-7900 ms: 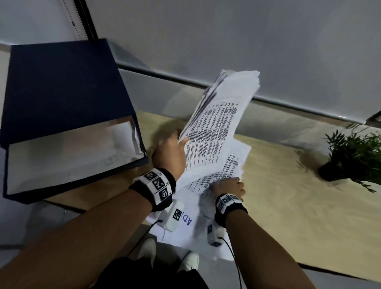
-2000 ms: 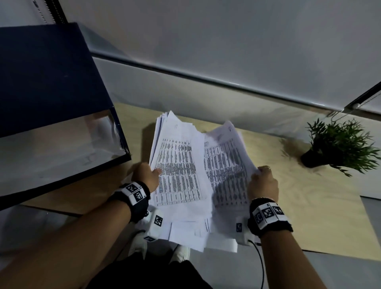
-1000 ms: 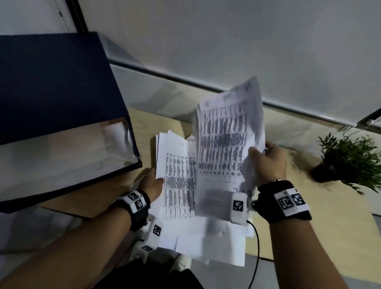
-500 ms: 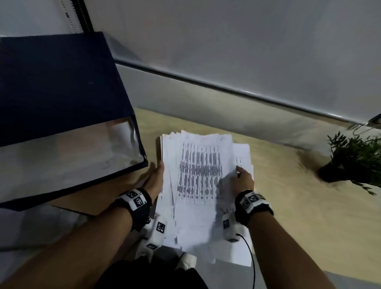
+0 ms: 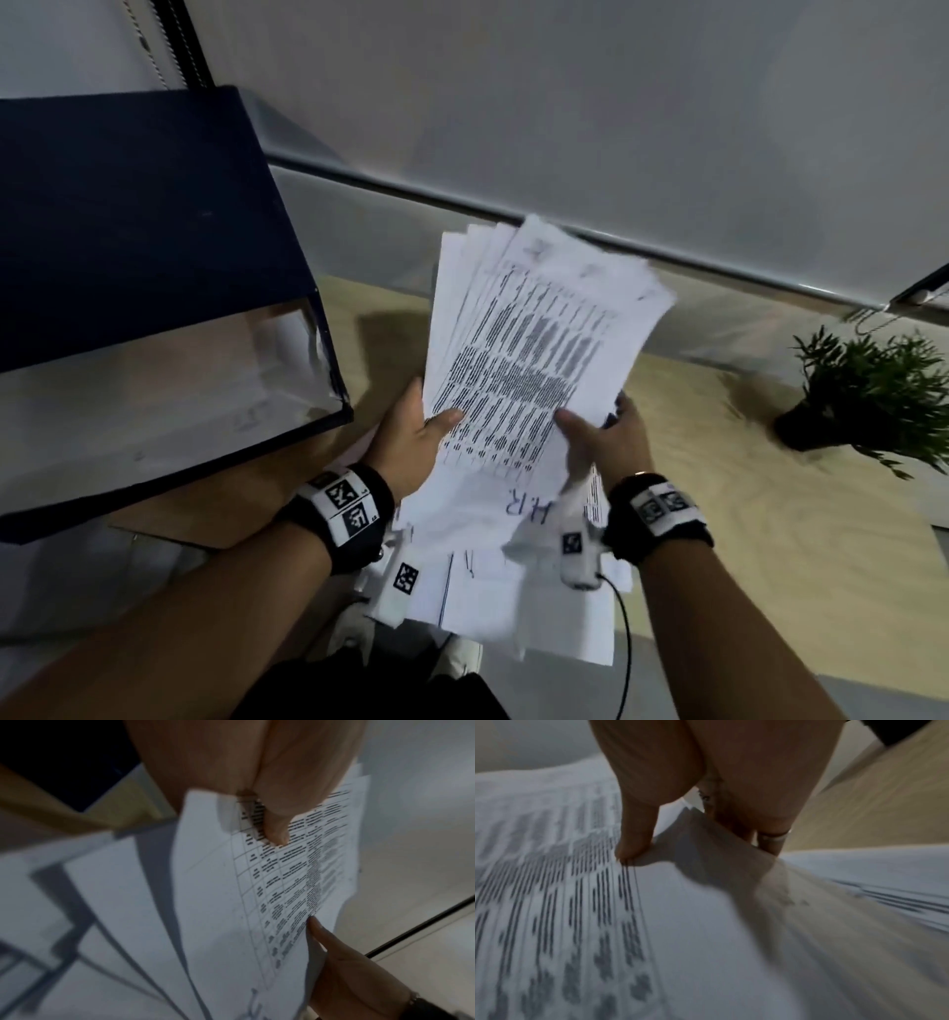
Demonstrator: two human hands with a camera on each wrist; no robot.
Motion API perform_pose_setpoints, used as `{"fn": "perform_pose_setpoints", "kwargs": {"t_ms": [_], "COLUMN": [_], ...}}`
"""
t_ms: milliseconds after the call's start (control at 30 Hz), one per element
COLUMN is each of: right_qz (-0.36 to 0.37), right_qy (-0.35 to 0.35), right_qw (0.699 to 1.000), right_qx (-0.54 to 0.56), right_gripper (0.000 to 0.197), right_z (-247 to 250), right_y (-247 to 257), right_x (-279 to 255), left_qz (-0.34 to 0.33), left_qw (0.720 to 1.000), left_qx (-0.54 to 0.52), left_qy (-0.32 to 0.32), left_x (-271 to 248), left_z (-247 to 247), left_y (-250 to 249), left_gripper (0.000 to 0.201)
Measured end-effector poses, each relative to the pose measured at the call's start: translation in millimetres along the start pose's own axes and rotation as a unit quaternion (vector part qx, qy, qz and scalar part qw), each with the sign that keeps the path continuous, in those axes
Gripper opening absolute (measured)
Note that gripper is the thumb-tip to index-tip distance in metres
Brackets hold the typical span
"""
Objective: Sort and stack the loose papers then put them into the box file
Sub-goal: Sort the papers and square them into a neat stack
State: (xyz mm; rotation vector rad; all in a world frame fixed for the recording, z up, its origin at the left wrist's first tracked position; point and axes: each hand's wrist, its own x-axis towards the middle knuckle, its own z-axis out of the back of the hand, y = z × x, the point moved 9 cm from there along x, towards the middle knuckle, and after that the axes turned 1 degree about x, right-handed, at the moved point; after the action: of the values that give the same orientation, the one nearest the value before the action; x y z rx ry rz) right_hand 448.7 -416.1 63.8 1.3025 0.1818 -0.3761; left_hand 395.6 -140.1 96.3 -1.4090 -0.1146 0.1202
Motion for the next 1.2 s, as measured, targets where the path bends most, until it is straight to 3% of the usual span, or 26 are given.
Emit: {"fn": "perform_pose_setpoints", "kwargs": {"t_ms": [67,100,167,233,300,400,467,533,600,667,733,833,900,1000,1133,1200], "right_qz": [0.066,0.102,0.178,0.211,0.177,0.069,0.013,-0.056,-0.122,-0.141,-0.14,-0.155,-0.17,-0.186,-0.201,-0.179], "right_qy": [-0.021,-0.033,-0.054,-0.05,-0.06,-0.067,-0.047,-0.068,-0.076,-0.049,-0.034,-0.013,-0.019,-0.05,-0.063,-0.091], "right_qw": [0.995,0.99,0.974,0.966,0.979,0.993,0.977,0.95,0.908,0.875,0.864,0.864,0.866,0.852,0.91,0.919], "right_qx": [0.071,0.09,0.131,0.141,0.083,-0.068,-0.206,-0.3,-0.393,-0.46,-0.482,-0.478,-0.47,-0.486,-0.358,-0.34], "right_gripper": [0.038,0.026,0.02,0.018,0.022,0.036,0.061,0.096,0.107,0.096,0.083,0.094,0.103,0.091,0.073,0.054], "right_z": [15.2,22.9,35.3,30.7,16.8,1.0,0.0,16.0,32.2,34.8,33.1,30.1,26.6,19.5,11.3,17.4], "right_y": [46.0,71.7,109.8,118.9,93.0,25.0,-13.6,-44.6,-66.6,-80.9,-89.5,-106.6,-114.9,-112.0,-113.1,-104.2], "right_x": [-12.3,-21.9,-40.7,-51.8,-51.2,-32.2,-15.5,-6.8,-5.4,-5.0,-10.8,-31.6,-43.7,-49.8,-55.4,-58.9], "left_qz": [-0.015,-0.026,-0.078,-0.122,-0.076,0.069,0.11,0.103,0.083,0.063,0.07,0.082,0.083,0.095,0.123,0.123], "left_qw": [0.998,0.997,0.994,0.989,0.995,0.996,0.988,0.98,0.974,0.974,0.973,0.974,0.976,0.977,0.971,0.969], "left_qx": [-0.059,-0.065,-0.024,-0.019,-0.035,0.009,0.052,0.119,0.157,0.151,0.146,0.137,0.13,0.125,0.14,0.156], "left_qy": [-0.007,-0.024,-0.071,-0.084,-0.054,-0.05,-0.091,-0.122,-0.139,-0.157,-0.166,-0.159,-0.151,-0.146,-0.149,-0.148], "left_x": [4.0,7.0,10.7,10.5,9.1,1.7,2.5,8.4,15.1,18.8,19.4,19.9,18.1,17.2,17.7,17.6], "left_z": [-2.4,0.3,8.9,11.2,2.0,-7.5,1.5,12.8,20.5,27.4,33.0,36.6,35.8,32.5,30.2,32.2], "left_y": [-24.1,-36.2,-61.2,-75.6,-57.7,-2.9,9.0,-4.1,-22.8,-30.2,-24.9,-14.0,-11.2,-13.1,-17.8,-18.4], "left_gripper": [0.037,0.031,0.027,0.035,0.042,0.035,0.033,0.031,0.038,0.04,0.044,0.054,0.05,0.046,0.048,0.047]}}
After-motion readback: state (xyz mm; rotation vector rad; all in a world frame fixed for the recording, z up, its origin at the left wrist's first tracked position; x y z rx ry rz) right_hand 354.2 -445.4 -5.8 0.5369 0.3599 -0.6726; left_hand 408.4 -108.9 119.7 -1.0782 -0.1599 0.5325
